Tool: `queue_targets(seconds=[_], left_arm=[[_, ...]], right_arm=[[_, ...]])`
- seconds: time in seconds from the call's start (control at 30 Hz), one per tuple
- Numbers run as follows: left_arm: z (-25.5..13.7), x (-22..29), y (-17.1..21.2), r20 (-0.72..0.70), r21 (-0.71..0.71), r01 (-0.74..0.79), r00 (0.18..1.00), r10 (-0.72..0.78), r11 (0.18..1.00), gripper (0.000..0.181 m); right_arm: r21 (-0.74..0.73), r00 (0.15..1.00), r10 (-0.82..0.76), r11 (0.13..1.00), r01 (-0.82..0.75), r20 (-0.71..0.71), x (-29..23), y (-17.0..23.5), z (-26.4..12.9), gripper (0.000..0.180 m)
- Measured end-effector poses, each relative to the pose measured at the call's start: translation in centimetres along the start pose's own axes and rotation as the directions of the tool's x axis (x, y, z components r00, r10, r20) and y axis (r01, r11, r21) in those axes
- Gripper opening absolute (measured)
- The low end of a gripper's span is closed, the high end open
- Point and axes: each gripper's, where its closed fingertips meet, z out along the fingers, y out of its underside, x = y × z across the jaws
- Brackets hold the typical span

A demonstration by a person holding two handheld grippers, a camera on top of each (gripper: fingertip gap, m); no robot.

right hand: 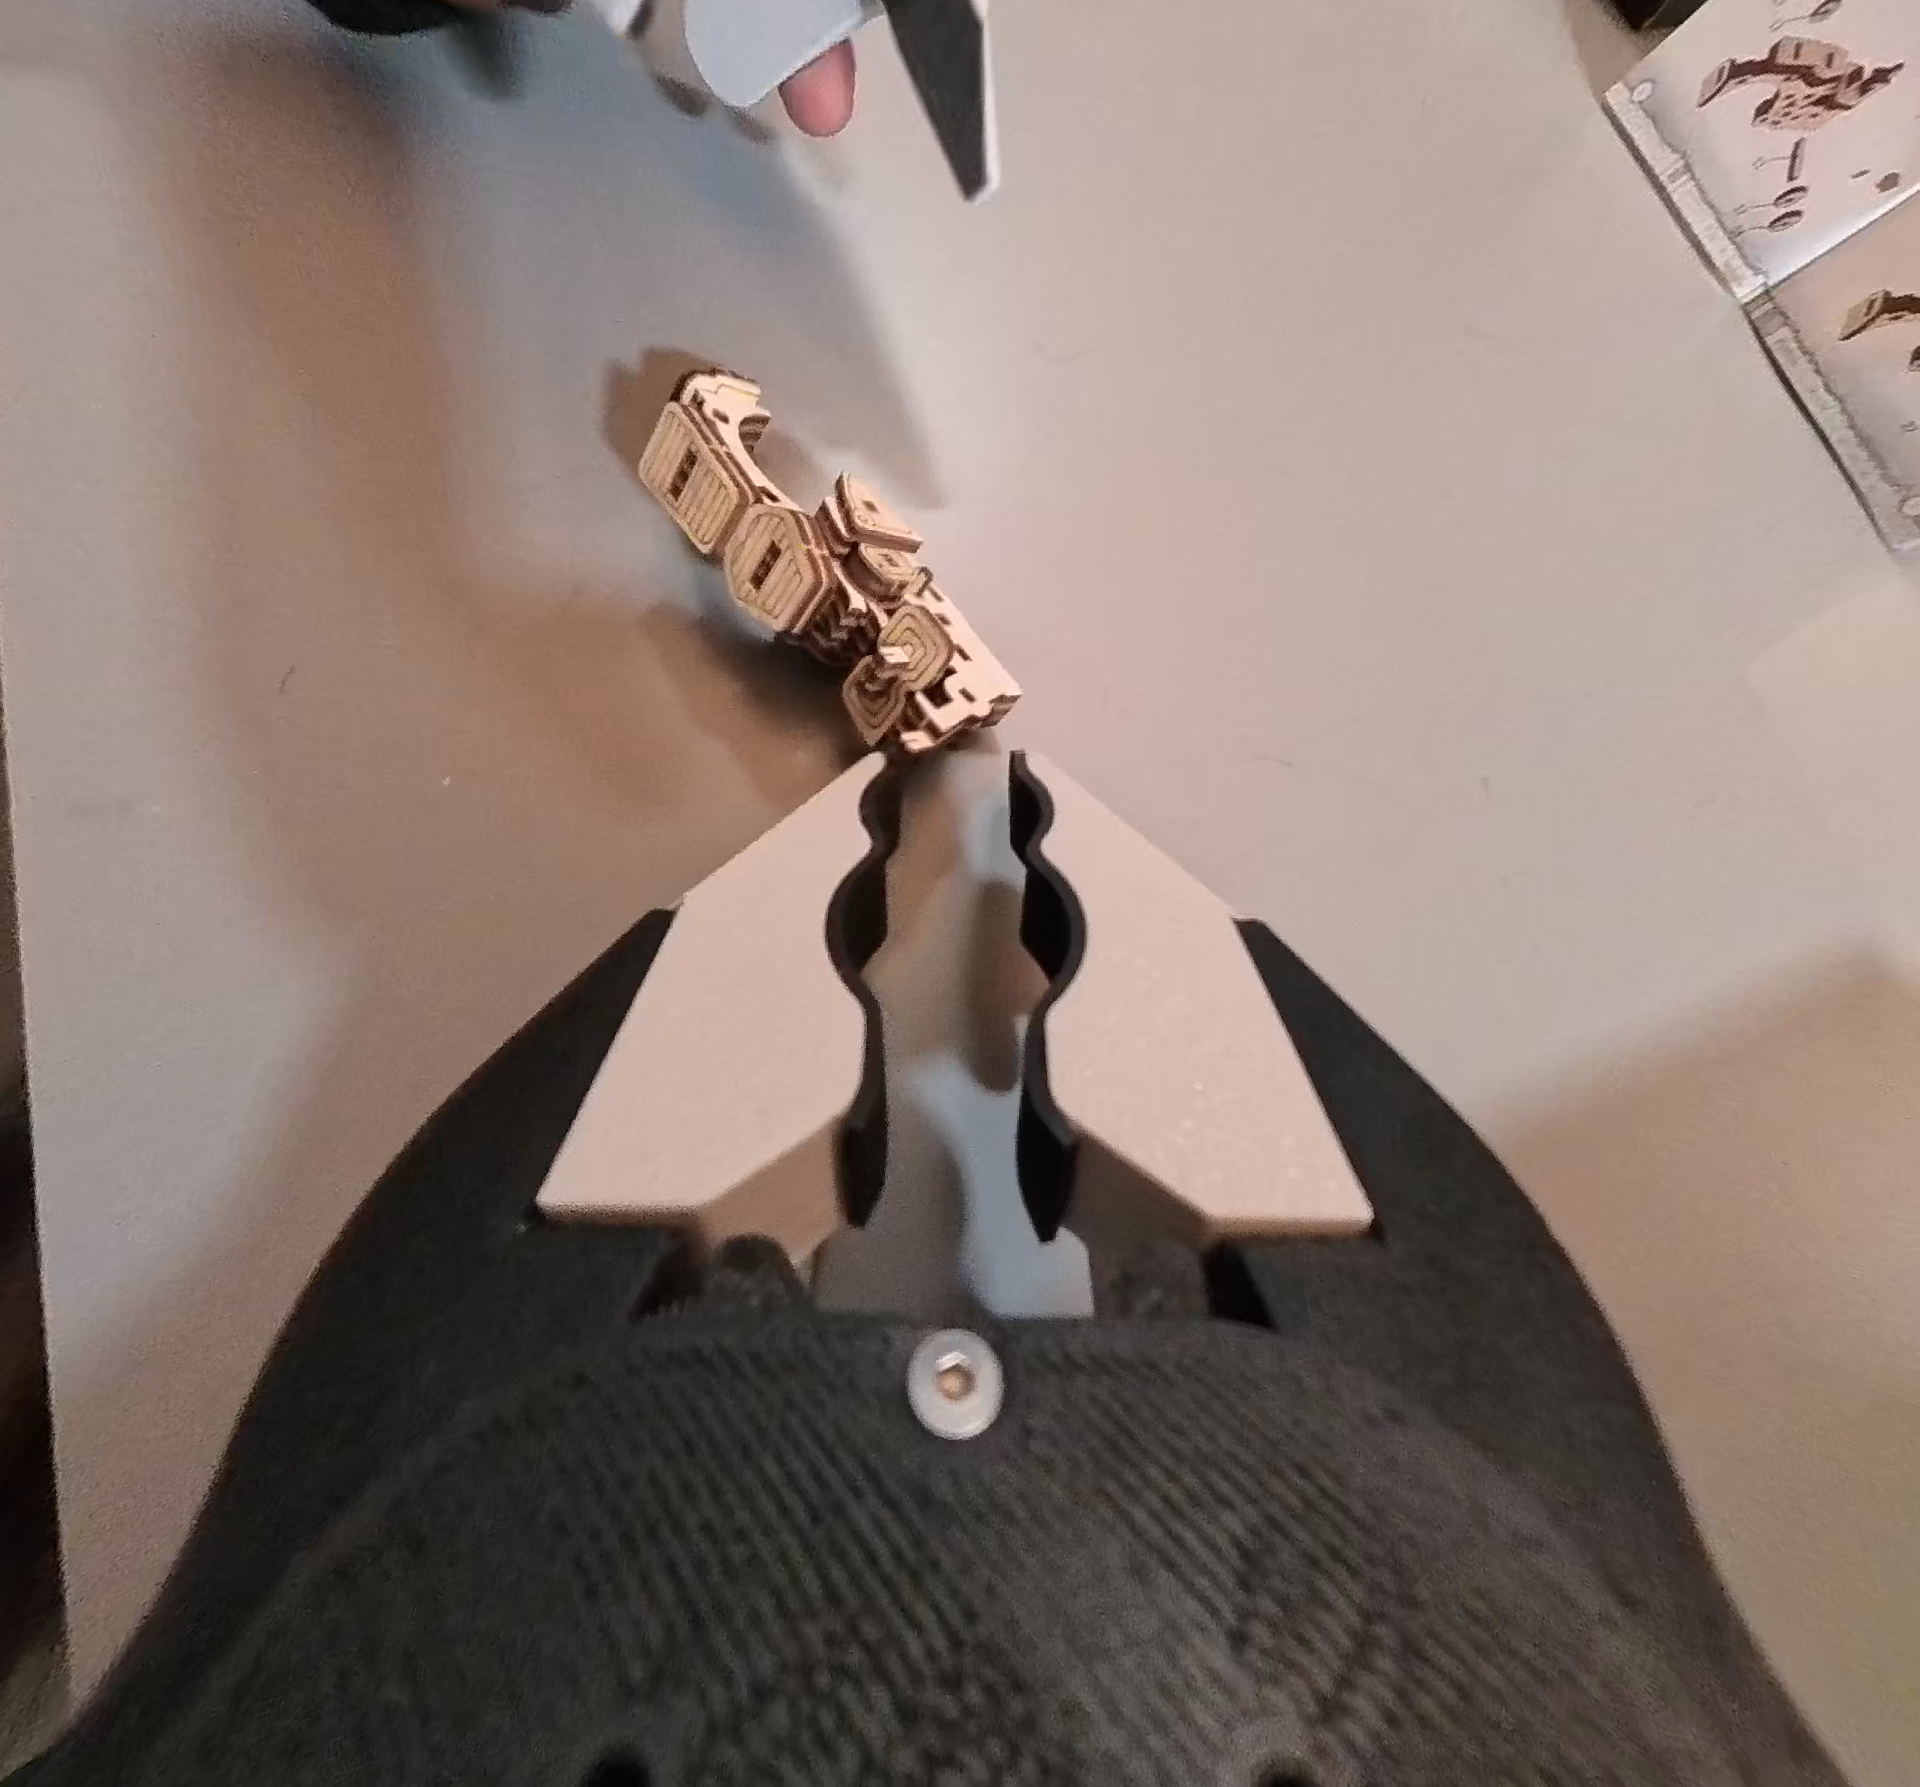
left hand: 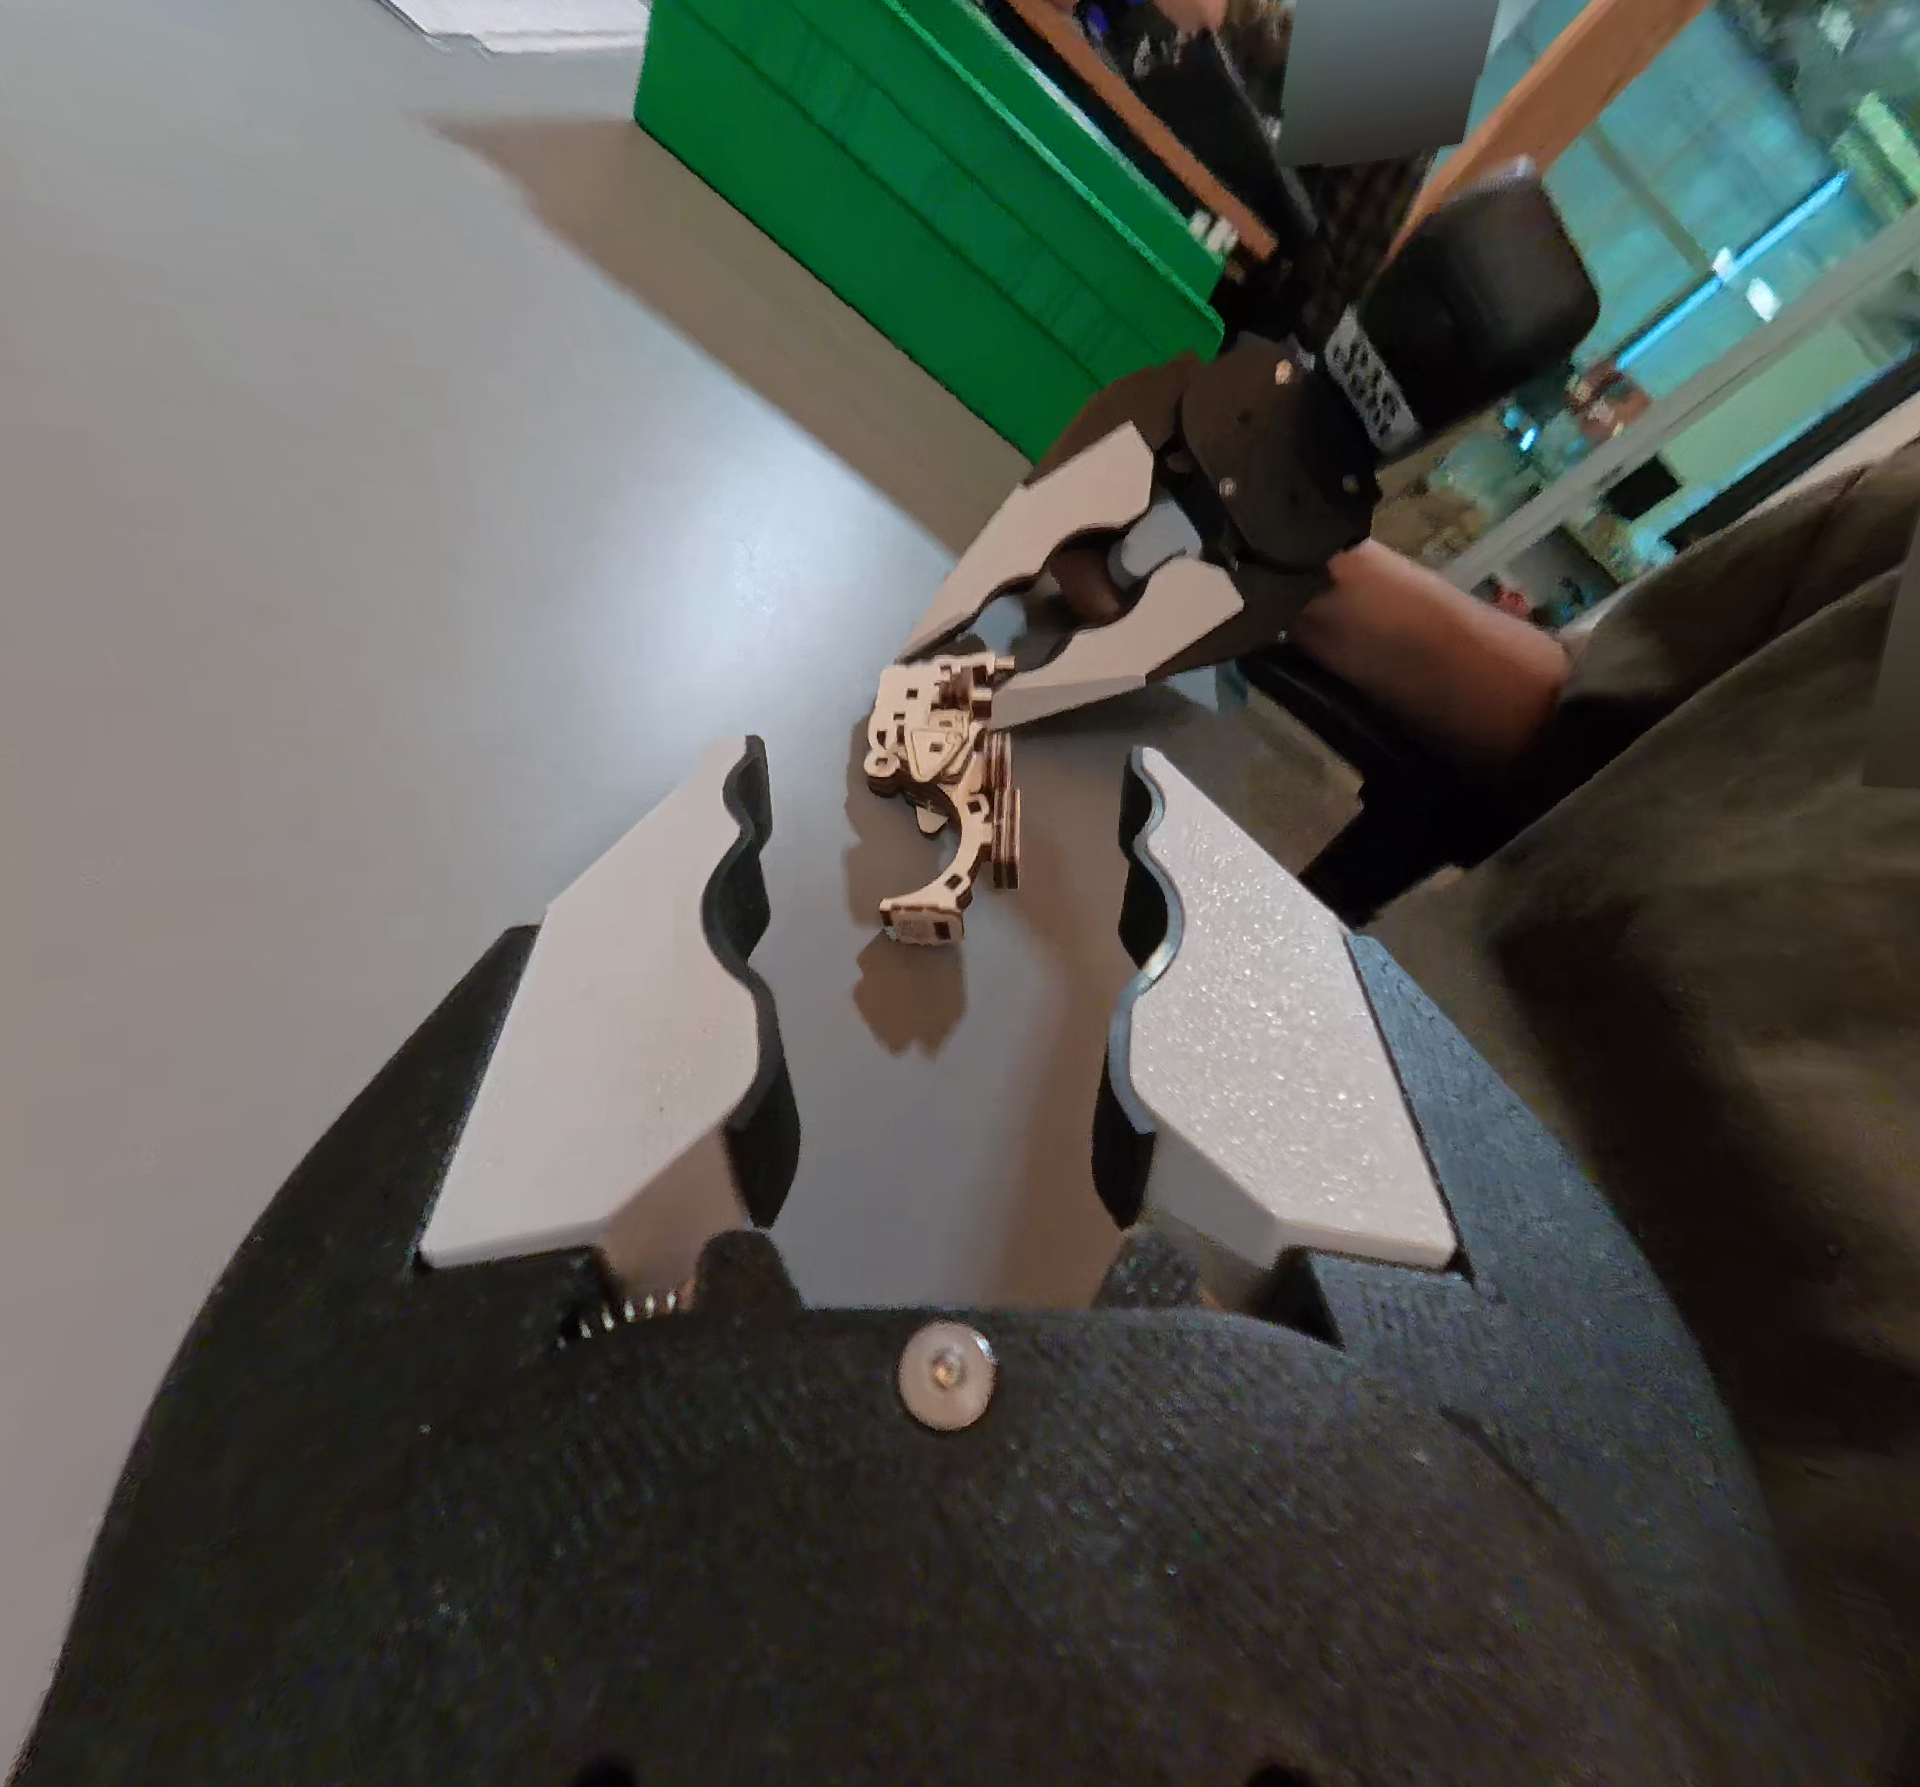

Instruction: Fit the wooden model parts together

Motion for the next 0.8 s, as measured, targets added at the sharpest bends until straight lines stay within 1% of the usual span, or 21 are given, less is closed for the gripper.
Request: queue_targets(seconds=[0.1,0.17,0.23,0.33,0.43,0.53,0.7,0.8], left_arm=[[0.7,0.7,1.7,0.013,-0.112,-0.108,0.994,0.111,0.988,0.066],[1.1,1.1,2.4,0.024,-0.155,-0.158,0.986,0.164,0.975,0.065],[1.3,1.3,2.8,0.018,-0.179,-0.162,0.986,0.168,0.970,0.065],[1.3,1.2,2.9,0.015,-0.183,-0.132,0.990,0.137,0.974,0.065],[1.2,0.9,2.6,0.015,-0.165,-0.090,0.996,0.093,0.982,0.065],[1.1,0.5,2.5,0.026,-0.160,-0.064,0.997,0.069,0.985,0.064],[1.4,0.8,3.4,0.037,-0.215,-0.110,0.992,0.121,0.970,0.065],[1.5,0.8,4.4,0.068,-0.290,-0.172,0.978,0.200,0.942,0.066]], right_arm=[[0.010,1.000,-0.003,1.000,0.003,-0.005,0.1,-0.2,-0.1,0.018],[0.018,1.000,-0.011,1.000,0.012,-0.008,0.1,-0.4,-0.1,0.017],[0.031,1.000,-0.020,0.999,0.020,-0.016,0.1,-0.7,-0.2,0.017],[0.069,0.998,-0.042,0.997,0.045,-0.051,0.4,-1.7,-0.3,0.024],[0.102,0.997,-0.055,0.993,0.060,-0.050,0.2,-2.6,-0.2,0.020],[0.082,0.997,-0.064,0.994,0.067,-0.038,0.0,-2.3,0.1,0.018],[0.077,0.997,-0.071,0.994,0.073,-0.034,-0.2,-2.2,0.1,0.009],[0.067,0.997,-0.071,0.995,0.073,-0.037,-0.1,-2.0,0.1,0.009]])
